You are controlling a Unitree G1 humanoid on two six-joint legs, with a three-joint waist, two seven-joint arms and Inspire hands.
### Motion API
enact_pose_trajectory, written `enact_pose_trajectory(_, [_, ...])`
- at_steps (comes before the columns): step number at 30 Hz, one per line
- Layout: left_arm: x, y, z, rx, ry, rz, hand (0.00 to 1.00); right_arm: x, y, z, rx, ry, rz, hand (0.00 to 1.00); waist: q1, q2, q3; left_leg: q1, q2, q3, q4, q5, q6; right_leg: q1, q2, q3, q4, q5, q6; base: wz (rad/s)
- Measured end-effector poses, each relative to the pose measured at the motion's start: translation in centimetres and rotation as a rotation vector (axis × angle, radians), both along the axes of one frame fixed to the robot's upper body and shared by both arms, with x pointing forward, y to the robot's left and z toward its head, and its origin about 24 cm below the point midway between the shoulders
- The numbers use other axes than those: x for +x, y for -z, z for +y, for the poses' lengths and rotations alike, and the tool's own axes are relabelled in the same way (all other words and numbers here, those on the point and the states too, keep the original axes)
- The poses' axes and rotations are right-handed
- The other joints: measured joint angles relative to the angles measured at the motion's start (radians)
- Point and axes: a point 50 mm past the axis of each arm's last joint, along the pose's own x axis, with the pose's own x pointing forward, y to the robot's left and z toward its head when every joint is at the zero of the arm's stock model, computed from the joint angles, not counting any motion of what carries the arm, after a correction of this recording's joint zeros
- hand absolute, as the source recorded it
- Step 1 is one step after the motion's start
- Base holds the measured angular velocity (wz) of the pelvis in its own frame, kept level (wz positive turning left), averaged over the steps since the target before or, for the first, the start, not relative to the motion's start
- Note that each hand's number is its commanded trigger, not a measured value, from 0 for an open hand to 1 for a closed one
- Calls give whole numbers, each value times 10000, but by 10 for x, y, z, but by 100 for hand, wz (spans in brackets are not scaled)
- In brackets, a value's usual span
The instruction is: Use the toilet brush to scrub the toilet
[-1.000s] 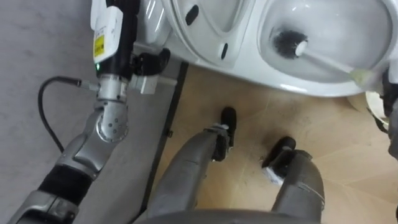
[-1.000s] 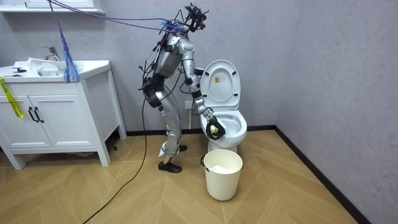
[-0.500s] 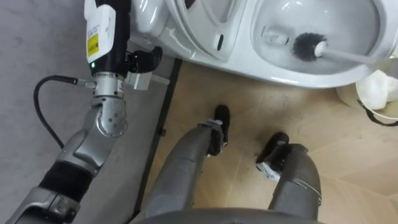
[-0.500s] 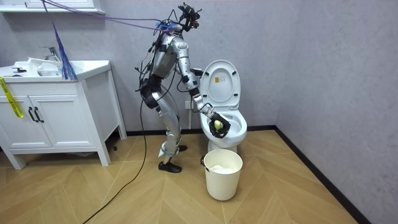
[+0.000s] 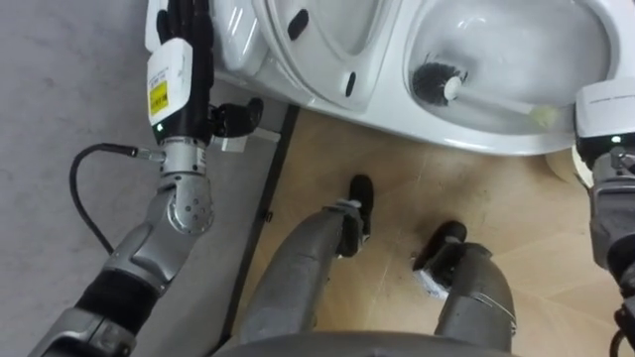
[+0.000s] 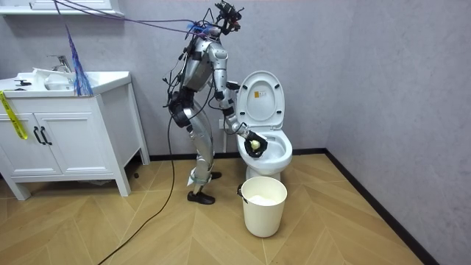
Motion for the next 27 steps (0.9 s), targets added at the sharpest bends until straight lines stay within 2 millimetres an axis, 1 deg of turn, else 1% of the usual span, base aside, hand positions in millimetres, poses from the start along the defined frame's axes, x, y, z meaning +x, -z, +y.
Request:
enact_pose_trajectory(2, [0,-1,1,24,-29,-34,0,2,-1,0,112,68,-82,100,7,-8,6,-48,68,-1,10,13,-26,-26,26,-50,-18,-16,-37,0])
enact_pose_trajectory(4, [1,-3,3,95,-23,-126,0,5,-5,0,92,57,-170,100,16,-21,15,-148,79,-18,7,37,-63,-113,25,-125,-7,-18,-92,2])
enact_pose_trajectory(6, [4,-6,5,167,62,-273,0,8,-8,-3,296,202,-273,100,104,-54,70,-199,93,-12,14,50,-84,-177,12,-141,67,-31,-133,0])
enact_pose_trajectory(10, [8,-16,1,-54,273,-684,0,15,-21,-12,756,665,-645,100,246,-145,134,-588,85,-60,200,70,-112,-600,-87,-133,379,-83,-212,4])
enact_pose_trajectory(11, [9,-19,1,-189,268,-805,0,17,-22,-12,1184,891,-882,100,190,-196,169,-672,93,-13,305,70,-112,-668,-121,-150,467,-108,-237,4])
enact_pose_trajectory(12, [12,-22,1,-258,280,-887,0,18,-22,-12,1878,1282,-1201,100,165,-279,224,-682,74,-41,345,69,-111,-716,-172,-118,588,-132,-242,3])
enact_pose_trajectory(13, [13,-24,1,-303,288,-946,0,20,-24,-12,2283,1529,-1423,100,168,-288,230,-712,78,-41,370,69,-111,-747,-178,-116,624,-136,-245,4])
enact_pose_trajectory(14, [14,-26,1,-324,321,-1028,0,24,-28,-12,3173,2090,-1964,100,152,-312,247,-789,76,-29,381,72,-107,-869,-250,-115,744,-149,-259,5])
enact_pose_trajectory(15, [15,-30,1,-308,326,-1158,0,28,-32,-13,4140,2668,-2614,100,45,-376,287,-884,26,-28,415,73,-104,-1039,-362,-88,924,-170,-269,6])
enact_pose_trajectory(16, [16,-31,2,-286,287,-1226,0,31,-35,-13,4663,2942,-2962,100,-20,-390,297,-946,8,-24,472,84,-87,-1100,-402,-84,997,-174,-272,11])
enact_pose_trajectory(17, [17,-33,4,-250,222,-1325,0,34,-38,-13,5705,3523,-3591,100,-151,-420,314,-1054,-61,-6,583,107,-49,-1213,-535,-80,1190,-219,-263,12])
enact_pose_trajectory(18, [18,-35,3,-261,251,-1403,0,35,-38,-14,6273,3890,-3844,100,-184,-465,317,-1149,-101,4,697,117,-32,-1320,-624,-58,1346,-244,-257,11])
enact_pose_trajectory(19, [19,-36,3,-280,270,-1448,0,36,-39,-13,6439,3967,-3926,100,-185,-503,322,-1206,-113,5,764,117,-30,-1391,-657,-22,1429,-249,-257,4])
enact_pose_trajectory(22, [20,-42,4,-345,189,-1653,0,40,-41,-11,6842,4103,-4105,100,-366,-560,343,-1455,-152,23,1111,116,-27,-1613,-798,23,1741,-290,-241,4])
enact_pose_trajectory(23, [20,-42,5,-333,153,-1648,0,40,-40,-10,6956,4156,-4089,100,-437,-597,334,-1492,-223,7,1185,118,-25,-1676,-881,62,1870,-318,-223,9])
enact_pose_trajectory(26, [20,-39,7,-225,-36,-1438,0,40,-39,-9,6888,4114,-4005,100,-598,-615,336,-1547,-344,-7,1407,119,-20,-1728,-1035,139,2105,-349,-171,4])
enact_pose_trajectory(27, [19,-37,7,-186,-94,-1363,0,41,-39,-8,6648,3930,-3864,100,-607,-624,324,-1539,-424,1,1415,120,-18,-1725,-1062,147,2130,-359,-154,0])
